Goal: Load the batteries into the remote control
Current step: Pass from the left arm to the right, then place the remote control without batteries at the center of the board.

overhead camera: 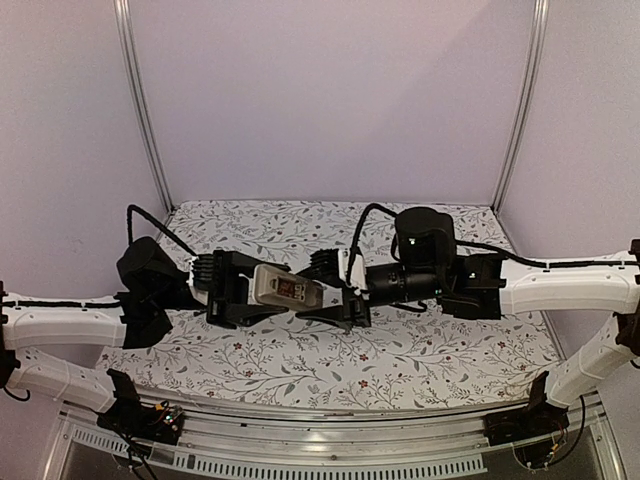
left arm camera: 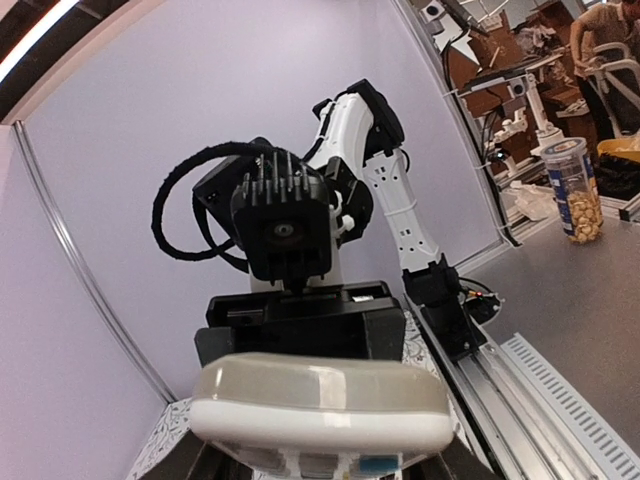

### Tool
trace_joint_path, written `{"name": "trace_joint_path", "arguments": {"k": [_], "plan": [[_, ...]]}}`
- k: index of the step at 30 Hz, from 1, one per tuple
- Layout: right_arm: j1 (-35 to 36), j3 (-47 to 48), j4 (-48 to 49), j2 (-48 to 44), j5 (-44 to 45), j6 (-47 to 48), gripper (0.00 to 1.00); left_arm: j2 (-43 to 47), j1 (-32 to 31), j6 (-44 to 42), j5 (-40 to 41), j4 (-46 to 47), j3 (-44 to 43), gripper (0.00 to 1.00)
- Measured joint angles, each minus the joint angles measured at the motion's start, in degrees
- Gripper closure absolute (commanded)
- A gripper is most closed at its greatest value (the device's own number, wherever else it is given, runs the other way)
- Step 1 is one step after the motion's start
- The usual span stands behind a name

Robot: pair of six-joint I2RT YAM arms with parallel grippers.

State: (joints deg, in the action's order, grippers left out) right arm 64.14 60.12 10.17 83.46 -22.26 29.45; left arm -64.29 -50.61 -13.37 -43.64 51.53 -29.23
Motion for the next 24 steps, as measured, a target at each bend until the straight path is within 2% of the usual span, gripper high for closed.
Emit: {"name": "trace_joint_path", "arguments": {"k": [2,7,8,11,12,16,19,24], "plan": [[0.1,0.1,-0.2,0.3,0.3,0.3,0.61,0.0,0.0,-0.4,0.9,0.2,0.0,1.00],[0.3,0.3,-1.0,0.3,0.3,2.2,0.71,0.0,0.0,-0.2,1.2,0.0,0.1,1.00],[0.3,0.4,-1.3,0.3,0.5,2.4,0.72,0.1,0.0,-0.4,1.3,0.0,0.1,0.93],[0.3,1.2,-3.2,0.3,1.0,3.3,0.76,0.5,-0.1,-1.3,2.2,-0.9,0.4,0.19],[0.3,1.6,-4.0,0.3,1.1,3.8,0.77,0.9,-0.1,-1.5,2.6,-1.4,0.5,0.03],[0.3,3.6,-10.2,0.3,3.8,6.6,0.79,4.2,0.6,-2.3,6.1,-4.9,1.4,0.00],[-0.5,5.5,-18.6,1.1,5.6,11.6,0.81,9.2,2.1,-2.6,6.1,-11.3,2.3,0.00],[-1.2,12.0,-34.3,8.6,8.7,20.8,0.83,16.9,4.4,-1.5,5.4,-19.6,4.5,0.00]]}}
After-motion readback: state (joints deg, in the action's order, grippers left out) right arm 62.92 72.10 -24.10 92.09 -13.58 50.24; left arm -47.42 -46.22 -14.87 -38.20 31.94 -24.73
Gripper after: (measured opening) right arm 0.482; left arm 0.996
